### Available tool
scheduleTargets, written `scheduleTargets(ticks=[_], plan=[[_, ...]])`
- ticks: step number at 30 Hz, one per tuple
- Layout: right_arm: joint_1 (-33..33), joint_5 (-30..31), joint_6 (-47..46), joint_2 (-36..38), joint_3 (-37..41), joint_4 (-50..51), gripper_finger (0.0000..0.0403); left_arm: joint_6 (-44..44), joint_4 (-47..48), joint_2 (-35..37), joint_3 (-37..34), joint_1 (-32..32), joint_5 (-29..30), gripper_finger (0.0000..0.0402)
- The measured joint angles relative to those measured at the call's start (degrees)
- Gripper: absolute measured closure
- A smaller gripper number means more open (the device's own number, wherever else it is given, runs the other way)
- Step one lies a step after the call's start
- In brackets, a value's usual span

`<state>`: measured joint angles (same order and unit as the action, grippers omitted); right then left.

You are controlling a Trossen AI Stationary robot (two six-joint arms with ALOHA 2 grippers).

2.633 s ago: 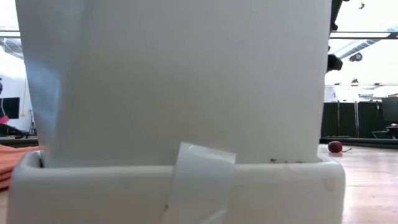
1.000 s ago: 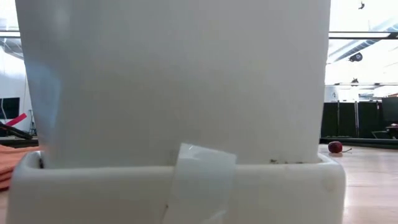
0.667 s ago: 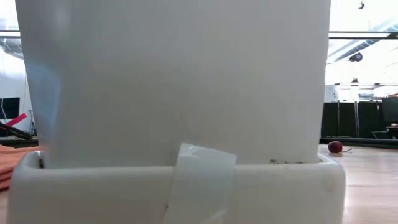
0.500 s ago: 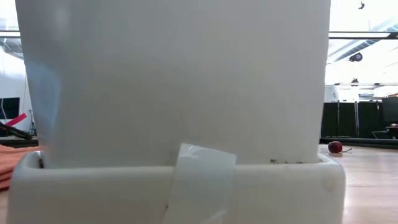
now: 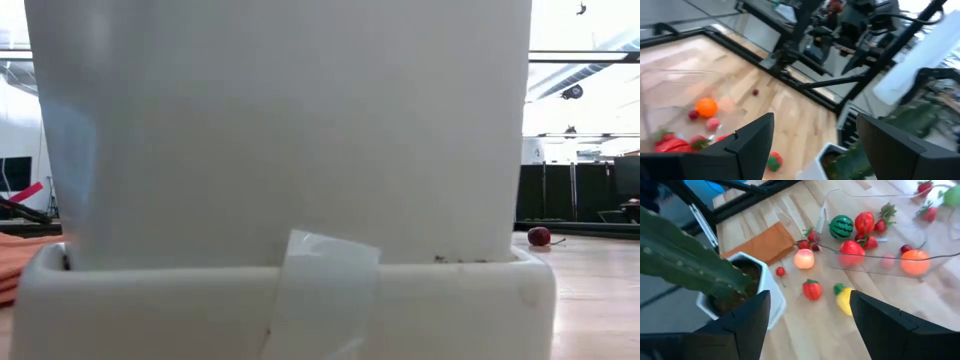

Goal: Pick and placing Produce into tupperware
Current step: Put the red strawberry into the transparent bin

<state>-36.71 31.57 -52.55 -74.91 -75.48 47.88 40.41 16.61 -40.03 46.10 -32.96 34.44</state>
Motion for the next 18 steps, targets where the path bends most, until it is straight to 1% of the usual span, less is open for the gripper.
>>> scheduleTargets(ticks=[2, 3, 5, 8, 9, 10, 11, 13, 14, 16, 18], plan=[[0.31, 0.5, 1.57, 0.12, 0.0, 1.35, 0.0138, 2.14, -0.05, -1.3, -0.19, 0.01, 1.32, 0.0133], [0.35, 1.76, 1.87, 0.12, 0.0, 2.37, 0.0138, 3.29, -0.07, -2.07, -0.37, 0.01, 2.02, 0.0133], [0.55, 6.08, 0.71, 0.09, 0.0, 3.67, 0.0138, 4.72, -1.86, -4.38, -0.78, 0.01, 4.99, 0.0133], [2.26, 15.48, -4.02, 0.06, 0.0, 7.18, 0.0138, 7.25, -5.51, -8.55, -0.82, 0.51, 11.91, 0.0133], [3.87, 15.98, -4.87, 0.33, 0.0, 9.29, 0.0138, 8.73, -5.62, -9.87, -0.62, 1.02, 14.84, 0.0133], [6.4, 14.73, -5.78, 0.58, 0.0, 11.36, 0.0138, 9.61, -5.17, -11.01, -0.36, 1.71, 18.12, 0.0133], [9.42, 12.08, -6.96, 0.78, 0.0, 13.52, 0.0138, 10.05, -4.55, -11.82, -0.28, 2.56, 19.94, 0.0133], [15.52, 4.83, -7.82, 1.04, 0.42, 17.17, 0.0138, 10.11, -3.31, -12.84, -0.52, 5.29, 20.16, 0.0133], [18.51, 1.28, -6.29, 1.03, 0.93, 17.8, 0.0138, 10.08, -3.0, -13.2, -0.76, 7.22, 19.52, 0.0133], [23.93, -4.47, -2.03, 0.87, 1.6, 17.41, 0.0138, 9.07, -0.63, -13.35, -1.33, 11.81, 16.2, 0.0133], [28.11, -7.48, 0.24, 0.87, 1.92, 17.05, 0.0138, 5.58, 1.35, -12.93, -1.39, 18.05, 11.14, 0.0133]])
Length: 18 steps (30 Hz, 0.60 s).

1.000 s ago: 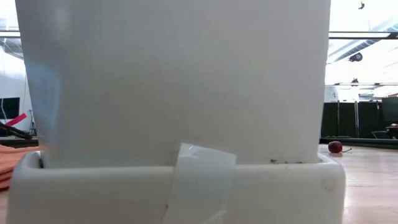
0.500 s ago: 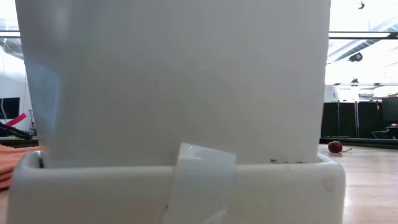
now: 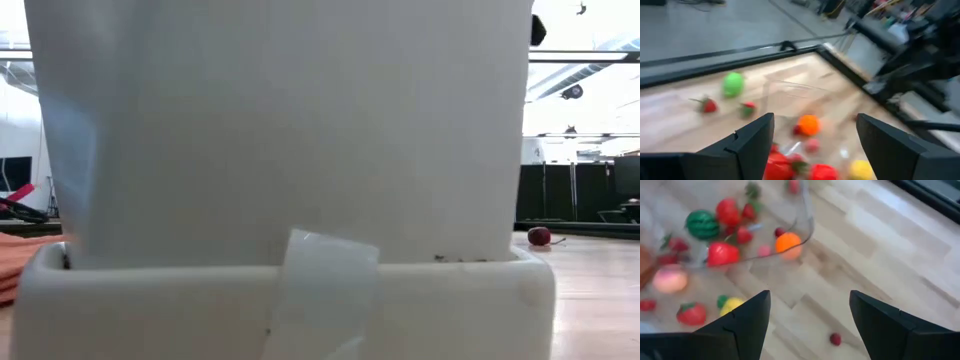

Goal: Pick and placing Produce into tupperware
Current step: Put the red strawberry into the transparent bin

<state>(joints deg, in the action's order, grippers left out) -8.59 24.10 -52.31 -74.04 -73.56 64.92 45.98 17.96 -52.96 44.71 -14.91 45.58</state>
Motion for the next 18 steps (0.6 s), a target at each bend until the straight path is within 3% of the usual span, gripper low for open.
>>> scheduleTargets(ticks=[7, 13, 15, 18], plan=[[10.02, 2.75, -0.57, 0.04, -0.16, -0.59, 0.0138, -18.55, -5.05, 1.74, 0.11, 28.24, -21.99, 0.0133], [15.42, 4.92, 1.17, 0.02, -0.18, -0.63, 0.0138, -27.79, -8.07, -2.49, 0.21, 48.87, -52.76, 0.0133], [15.95, 4.46, 1.18, 0.02, -0.2, -0.65, 0.0138, -30.2, -7.89, -5.24, 0.04, 52.58, -57.59, 0.0133], [15.94, 3.75, -2.65, 0.02, -0.21, -0.35, 0.0138, -33.05, -7.9, -9.35, 0.17, 55.42, -58.69, 0.0133]])
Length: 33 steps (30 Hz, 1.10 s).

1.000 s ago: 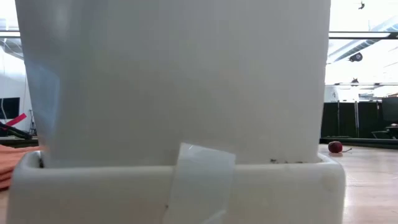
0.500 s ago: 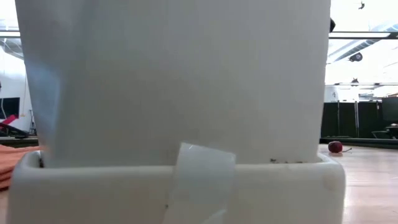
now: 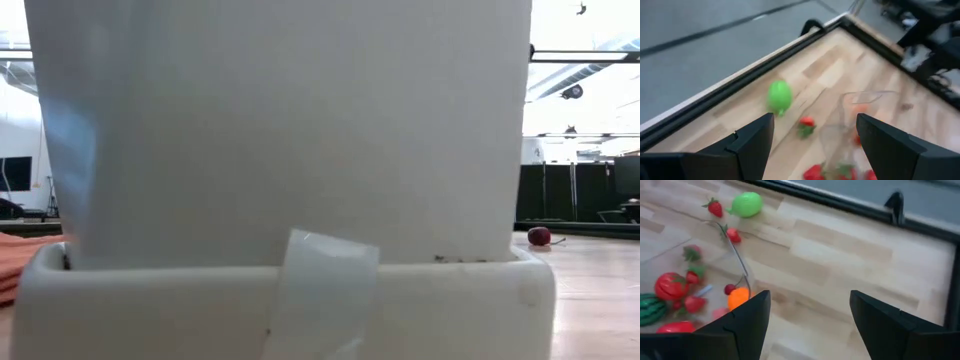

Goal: Pick and placing Produce into tupperware
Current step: Put the red strawberry into the transparent bin

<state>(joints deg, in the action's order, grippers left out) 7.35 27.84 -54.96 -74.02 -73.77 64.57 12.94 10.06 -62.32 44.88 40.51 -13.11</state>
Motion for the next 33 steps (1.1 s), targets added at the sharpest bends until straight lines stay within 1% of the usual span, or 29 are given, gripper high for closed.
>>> scheduleTargets(ticks=[3, 6, 9, 12, 15, 18, 23, 27, 33], plan=[[1.23, -2.96, -6.08, 0.0, -0.03, 3.05, 0.0138, 0.06, -0.1, -3.33, 0.2, 0.41, -0.05, 0.0133], [4.34, -9.71, -6.99, -0.02, 1.19, 7.26, 0.0138, 0.23, -0.03, -5.78, 0.2, 0.24, -0.57, 0.0133], [7.41, -17.94, -4.08, -0.11, 4.47, 10.49, 0.0138, 1.67, -0.02, -7.65, 0.21, 0.14, -1.82, 0.0133], [8.16, -23.05, 0.84, -0.11, 8.95, 9.68, 0.0138, 1.74, 0.01, -8.28, 0.39, 0.13, -2.11, 0.0133], [7.65, -24.87, 6.3, -0.13, 14.22, 7.52, 0.0138, 1.74, -0.19, -8.38, 0.89, 0.11, -2.27, 0.0133], [7.06, -28.01, 10.94, -0.13, 19.31, 4.29, 0.0138, 1.7, -0.05, -7.77, 1.11, 0.11, -2.27, 0.0133], [5.28, -30.16, 17.4, -0.15, 26.07, -5.69, 0.014, 1.45, -0.27, -6.06, 1.08, 0.11, -1.76, 0.0133], [5.34, -29.83, 17.53, -0.15, 28.12, -9.67, 0.014, 1.23, -0.19, -5.78, 0.86, 0.14, 0.06, 0.0133], [5.3, -28.0, 18.08, -0.15, 28.25, -11.51, 0.014, 2.08, -0.18, -5.93, 0.86, -0.13, -0.19, 0.0133]])
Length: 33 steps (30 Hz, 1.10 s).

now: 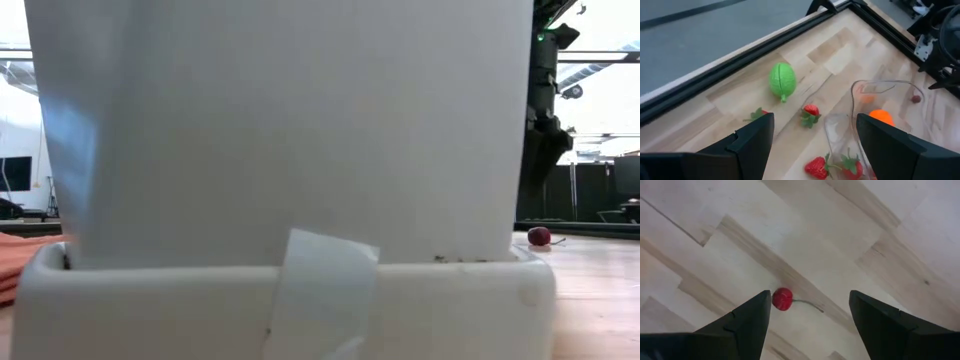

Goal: Pick and placing Produce into tupperware
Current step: Put the red strawberry into the transparent bin

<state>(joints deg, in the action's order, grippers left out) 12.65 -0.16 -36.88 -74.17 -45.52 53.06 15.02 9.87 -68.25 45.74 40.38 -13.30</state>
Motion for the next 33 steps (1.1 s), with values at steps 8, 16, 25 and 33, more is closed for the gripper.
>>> scheduleTargets(ticks=[8, 16, 25, 33], plan=[[0.04, 0.36, 0.54, 0.0, 0.0, -0.18, 0.014, -24.72, -0.62, -1.7, 1.04, 0.54, -4.06, 0.0172], [0.0, 0.18, 0.48, 0.0, 0.0, -0.67, 0.0145, -24.9, 4.66, -14.23, 7.41, 3.51, -4.78, 0.0213], [0.01, 0.09, 0.08, 0.01, 0.0, -1.01, 0.0145, -43.85, 27.7, -29.47, 27.42, 3.56, -1.7, 0.0217], [0.0, 0.21, 0.04, 0.02, 0.0, -1.12, 0.0145, -57.69, 28.46, -33.72, 31.85, 3.3, 0.51, 0.0217]])
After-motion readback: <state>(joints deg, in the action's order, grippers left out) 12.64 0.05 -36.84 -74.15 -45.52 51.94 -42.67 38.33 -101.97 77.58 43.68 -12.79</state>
